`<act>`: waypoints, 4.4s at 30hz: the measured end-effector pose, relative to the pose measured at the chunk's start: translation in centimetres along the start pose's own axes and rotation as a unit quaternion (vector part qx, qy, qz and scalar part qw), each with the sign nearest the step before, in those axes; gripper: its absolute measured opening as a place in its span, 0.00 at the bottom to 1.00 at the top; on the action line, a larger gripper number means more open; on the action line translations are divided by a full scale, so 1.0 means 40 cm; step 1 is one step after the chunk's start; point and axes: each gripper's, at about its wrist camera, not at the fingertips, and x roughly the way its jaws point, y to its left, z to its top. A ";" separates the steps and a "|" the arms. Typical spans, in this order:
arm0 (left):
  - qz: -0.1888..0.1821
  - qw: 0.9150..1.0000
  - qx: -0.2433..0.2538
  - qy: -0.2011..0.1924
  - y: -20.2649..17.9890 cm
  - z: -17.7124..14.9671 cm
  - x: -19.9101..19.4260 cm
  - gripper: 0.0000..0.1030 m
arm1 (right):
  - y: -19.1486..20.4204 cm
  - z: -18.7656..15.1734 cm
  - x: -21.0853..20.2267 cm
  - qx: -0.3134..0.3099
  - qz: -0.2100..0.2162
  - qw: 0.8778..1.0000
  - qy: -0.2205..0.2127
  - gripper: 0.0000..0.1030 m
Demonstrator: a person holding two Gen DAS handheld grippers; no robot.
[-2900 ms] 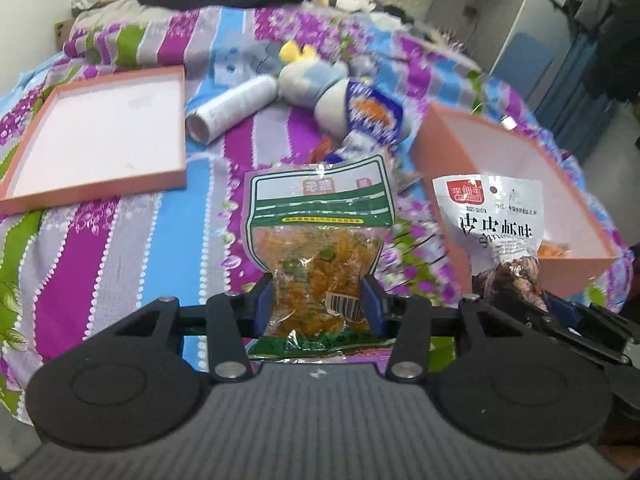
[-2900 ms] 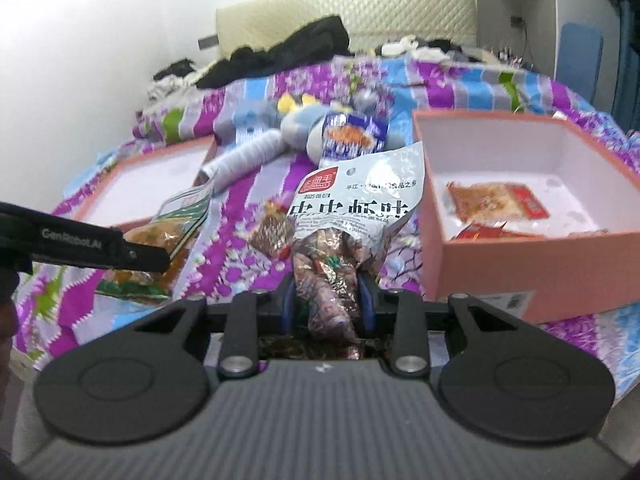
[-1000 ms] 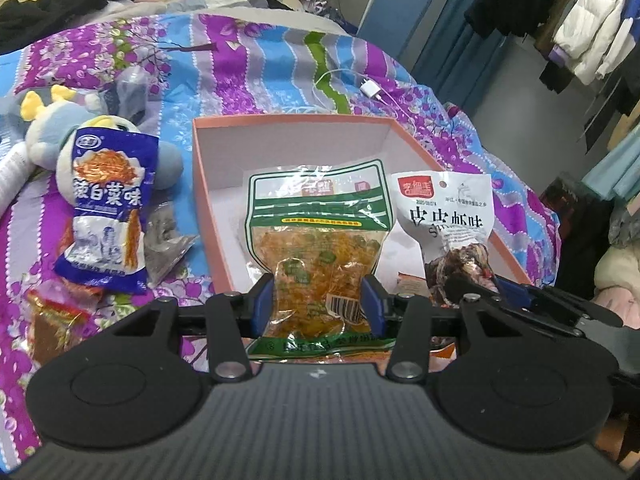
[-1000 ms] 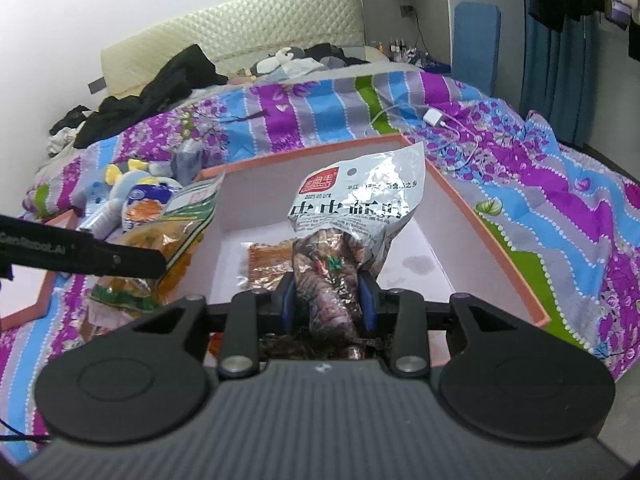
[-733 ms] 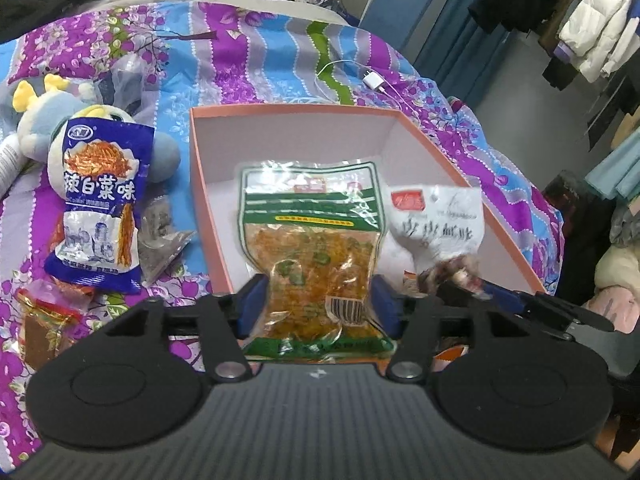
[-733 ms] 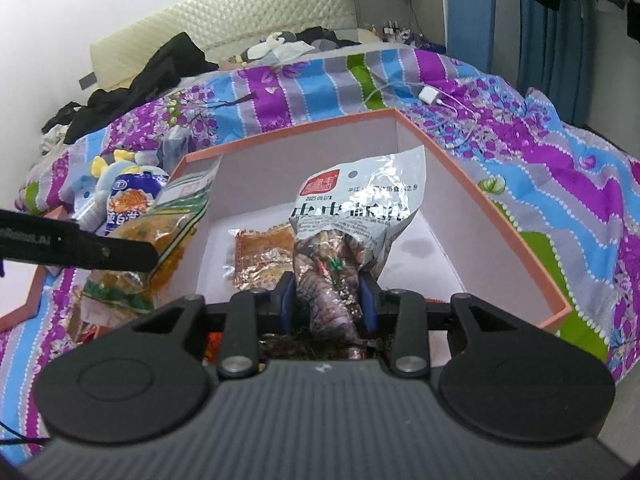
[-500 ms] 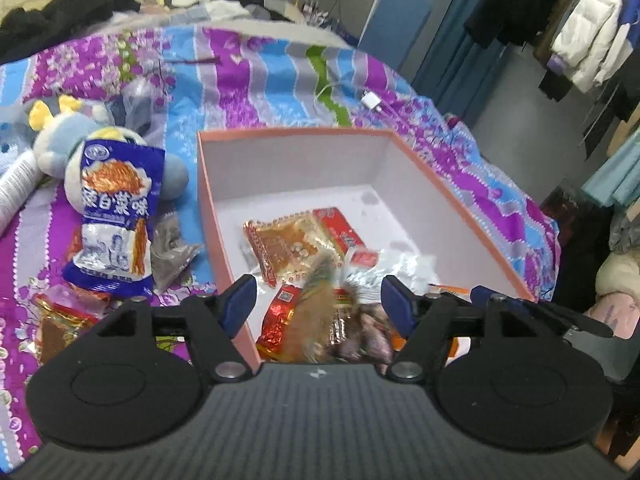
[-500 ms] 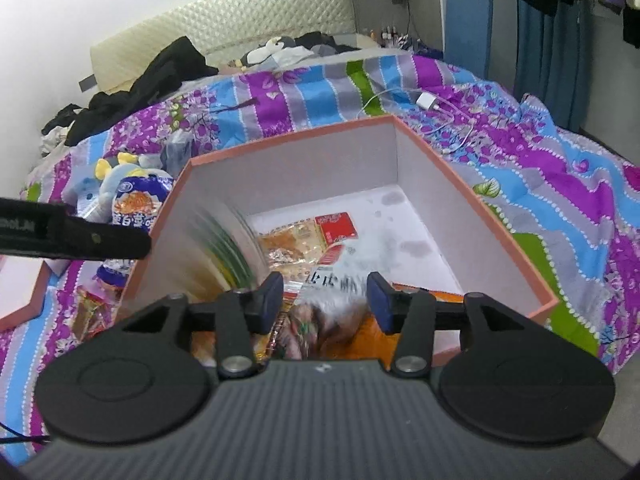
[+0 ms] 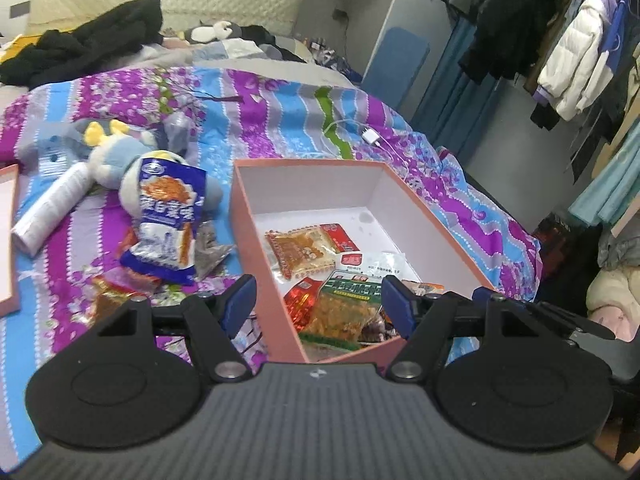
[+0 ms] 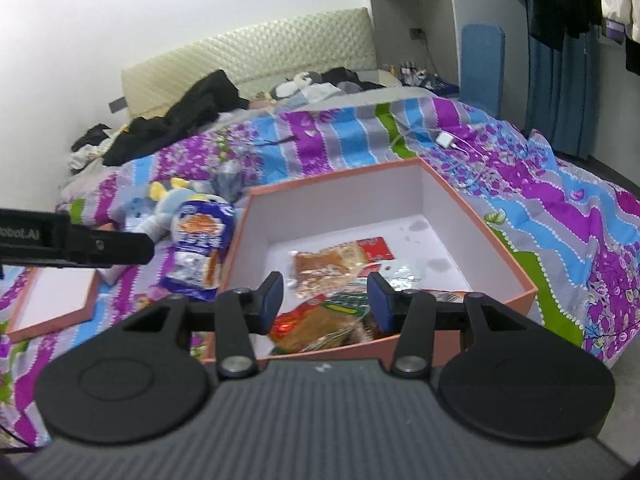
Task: Organize snacks
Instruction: 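Withdraw both open tools from the box toward the snack pile, then grasp the brown strips packet with the left tool while the right tool grasps the blue packet, then lift both held packets and carry them over the pink box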
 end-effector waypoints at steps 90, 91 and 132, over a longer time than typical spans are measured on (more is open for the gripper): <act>-0.012 0.999 0.023 0.044 0.691 -0.204 0.389 0.84 | 0.442 -0.046 0.788 -0.041 0.057 0.994 0.085 0.82; -0.006 0.999 0.028 0.046 0.687 -0.206 0.396 0.82 | 0.438 -0.046 0.797 -0.037 0.061 0.994 0.089 0.82; 0.087 0.994 -0.057 0.024 0.607 -0.187 0.158 0.52 | 0.448 -0.074 0.530 -0.078 0.095 0.990 0.063 0.49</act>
